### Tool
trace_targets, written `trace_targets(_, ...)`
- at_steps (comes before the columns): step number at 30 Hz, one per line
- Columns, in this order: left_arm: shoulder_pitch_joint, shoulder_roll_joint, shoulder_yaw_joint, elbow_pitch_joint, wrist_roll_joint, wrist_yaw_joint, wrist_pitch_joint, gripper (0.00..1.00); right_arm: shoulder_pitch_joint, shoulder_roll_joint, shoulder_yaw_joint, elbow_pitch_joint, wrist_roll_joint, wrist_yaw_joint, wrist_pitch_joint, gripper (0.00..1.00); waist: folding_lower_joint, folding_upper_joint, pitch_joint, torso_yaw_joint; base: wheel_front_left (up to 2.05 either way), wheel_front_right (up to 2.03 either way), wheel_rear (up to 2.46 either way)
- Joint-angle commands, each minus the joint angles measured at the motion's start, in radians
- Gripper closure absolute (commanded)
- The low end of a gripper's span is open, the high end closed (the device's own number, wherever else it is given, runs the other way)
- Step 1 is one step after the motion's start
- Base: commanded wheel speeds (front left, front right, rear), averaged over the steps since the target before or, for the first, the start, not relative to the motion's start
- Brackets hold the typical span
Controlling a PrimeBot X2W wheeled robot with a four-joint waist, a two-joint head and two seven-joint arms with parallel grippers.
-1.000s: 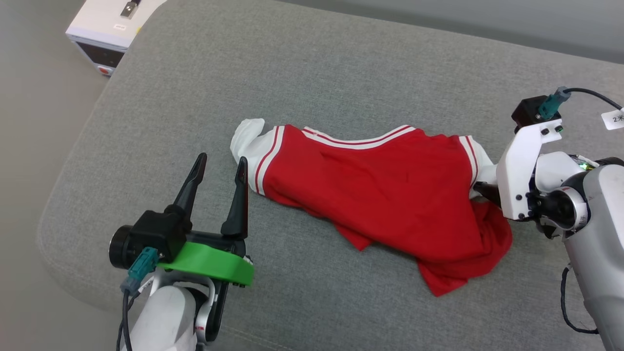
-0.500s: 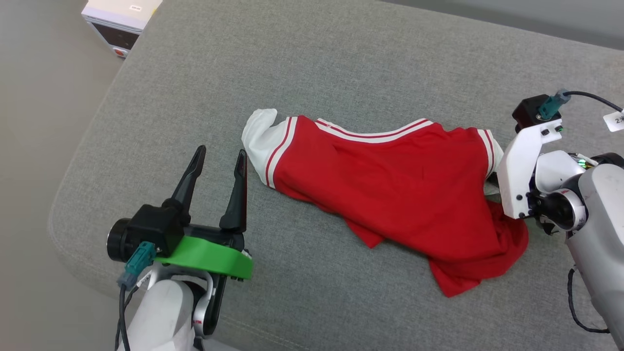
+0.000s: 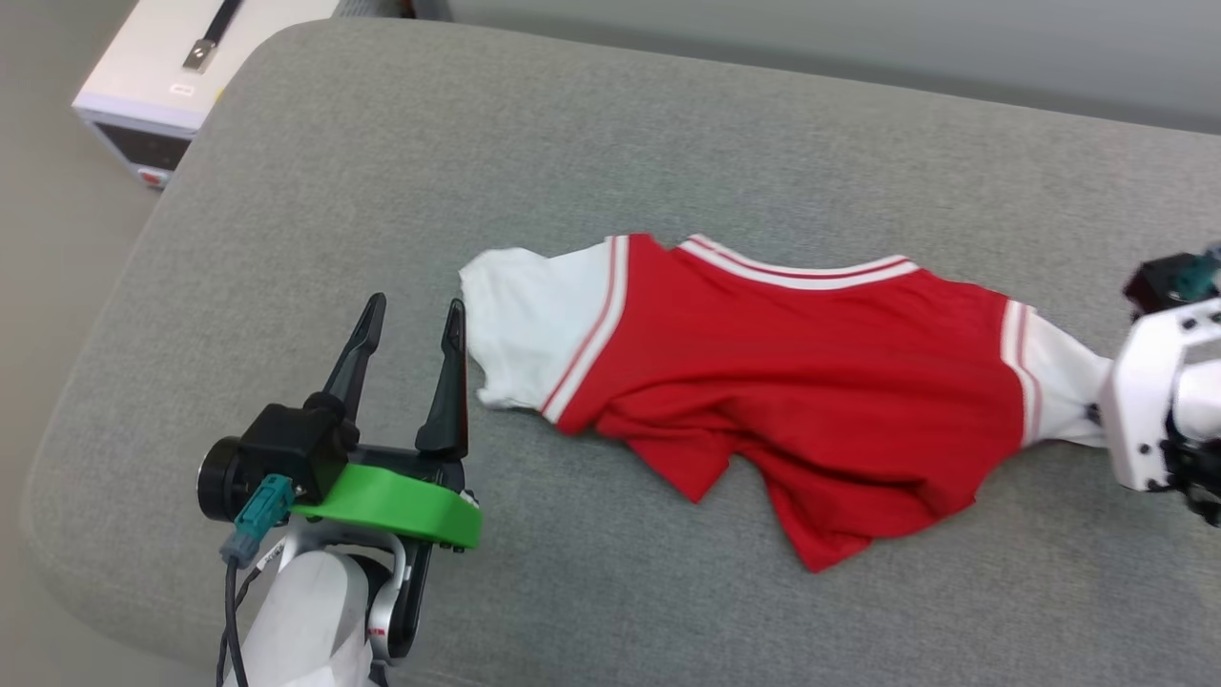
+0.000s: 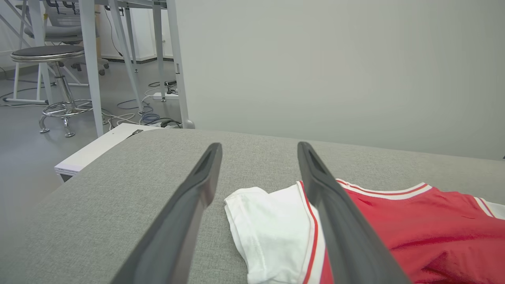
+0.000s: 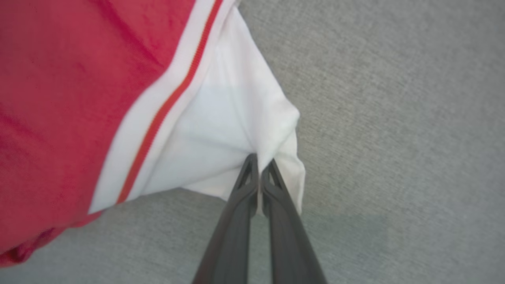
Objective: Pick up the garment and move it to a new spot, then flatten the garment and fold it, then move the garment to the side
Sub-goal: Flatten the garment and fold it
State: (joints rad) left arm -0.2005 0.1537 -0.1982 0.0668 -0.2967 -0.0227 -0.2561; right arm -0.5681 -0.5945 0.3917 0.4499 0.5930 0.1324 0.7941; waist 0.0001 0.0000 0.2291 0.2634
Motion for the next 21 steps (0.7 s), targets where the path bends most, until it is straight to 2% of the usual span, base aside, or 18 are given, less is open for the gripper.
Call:
trace_targets(1,0.01,0.001,-0.001,0.004,0.005,-0.002,-0.006,0.0,0.03,-0.031,-0.007,0.001,-0.009,-0.002,-0.009,1.0,-0.0001,0.0,-0.02,-0.033,0.0,0.0,0.0)
trace_targets(7,0.006,0.011,0.003,0.008,0.001,-0.002,-0.006,0.0,0.07,-0.085,-0.06,0.025,-0.039,-0.002,-0.04,1.0,-0.0001,0.0,-0.017,-0.055,0.0,0.0,0.0)
trace_targets(13,0.001,0.014,0.0,0.007,-0.002,0.003,-0.002,0.0,0.083,-0.068,-0.096,0.06,-0.089,-0.002,-0.088,1.0,-0.0001,0.0,-0.011,-0.066,0.0,0.0,0.0)
trace_targets(14,0.001,0.014,0.0,0.007,-0.003,0.004,-0.001,0.0,0.082,-0.06,-0.103,0.064,-0.096,-0.002,-0.102,0.63,-0.0001,0.0,-0.013,-0.069,0.0,0.0,0.0)
trace_targets(15,0.002,0.015,0.001,0.008,-0.003,0.005,-0.001,0.0,0.078,-0.046,-0.116,0.069,-0.102,-0.002,-0.12,0.0,-0.0001,0.0,-0.015,-0.073,0.0,0.0,0.0)
trace_targets(21,0.012,0.018,-0.004,0.017,-0.009,0.008,0.004,0.0,0.08,0.009,-0.159,0.035,-0.099,-0.002,-0.225,0.0,-0.0001,0.0,-0.058,-0.103,0.0,0.0,0.0)
